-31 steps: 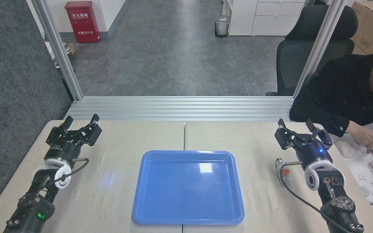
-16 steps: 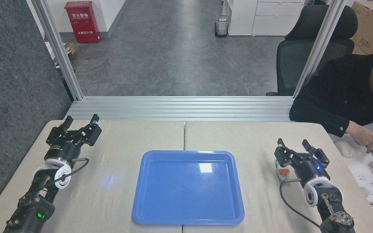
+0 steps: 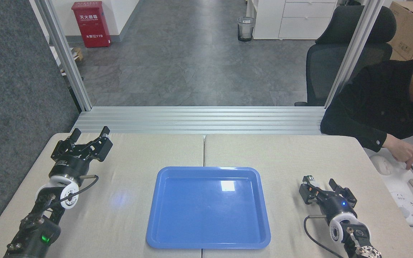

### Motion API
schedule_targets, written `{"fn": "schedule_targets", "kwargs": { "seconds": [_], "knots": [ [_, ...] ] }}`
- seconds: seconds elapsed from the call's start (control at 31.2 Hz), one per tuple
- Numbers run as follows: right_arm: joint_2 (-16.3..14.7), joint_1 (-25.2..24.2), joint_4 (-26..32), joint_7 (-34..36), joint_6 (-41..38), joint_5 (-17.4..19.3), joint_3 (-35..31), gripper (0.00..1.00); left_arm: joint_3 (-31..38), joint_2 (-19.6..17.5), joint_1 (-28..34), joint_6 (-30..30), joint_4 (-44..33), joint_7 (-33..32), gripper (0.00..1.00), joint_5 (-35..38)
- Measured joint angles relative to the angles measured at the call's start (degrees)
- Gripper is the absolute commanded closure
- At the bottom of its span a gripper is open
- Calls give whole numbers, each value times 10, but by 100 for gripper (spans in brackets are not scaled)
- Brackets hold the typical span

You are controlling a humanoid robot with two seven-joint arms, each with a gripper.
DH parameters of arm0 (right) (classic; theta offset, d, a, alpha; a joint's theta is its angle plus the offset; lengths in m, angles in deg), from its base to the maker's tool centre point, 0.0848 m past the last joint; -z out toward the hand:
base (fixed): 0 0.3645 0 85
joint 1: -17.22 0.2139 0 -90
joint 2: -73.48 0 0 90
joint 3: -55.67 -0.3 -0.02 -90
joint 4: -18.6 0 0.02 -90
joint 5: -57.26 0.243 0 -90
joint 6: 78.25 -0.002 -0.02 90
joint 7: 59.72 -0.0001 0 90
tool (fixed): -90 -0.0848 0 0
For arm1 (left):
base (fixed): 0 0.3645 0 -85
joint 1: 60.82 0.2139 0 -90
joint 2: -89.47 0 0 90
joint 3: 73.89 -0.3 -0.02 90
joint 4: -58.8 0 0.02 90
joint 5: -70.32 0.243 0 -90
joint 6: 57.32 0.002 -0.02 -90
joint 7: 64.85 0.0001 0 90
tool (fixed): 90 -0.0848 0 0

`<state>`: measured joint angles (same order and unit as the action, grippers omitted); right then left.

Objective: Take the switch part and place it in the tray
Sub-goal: 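Lower the right gripper and close it on the white switch part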

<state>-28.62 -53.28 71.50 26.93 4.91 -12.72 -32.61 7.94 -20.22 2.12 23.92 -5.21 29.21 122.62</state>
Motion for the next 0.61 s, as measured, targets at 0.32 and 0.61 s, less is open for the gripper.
{"fn": "schedule_targets", "kwargs": {
  "seconds": [0.32,0.61],
  "knots": [
    [14,-3,-29,14,0,1,10,55,0,0,0,0,0,0,0,0],
    [21,-4,-42,23,-1,3,13,100,0,0,0,0,0,0,0,0]
  ]
}}
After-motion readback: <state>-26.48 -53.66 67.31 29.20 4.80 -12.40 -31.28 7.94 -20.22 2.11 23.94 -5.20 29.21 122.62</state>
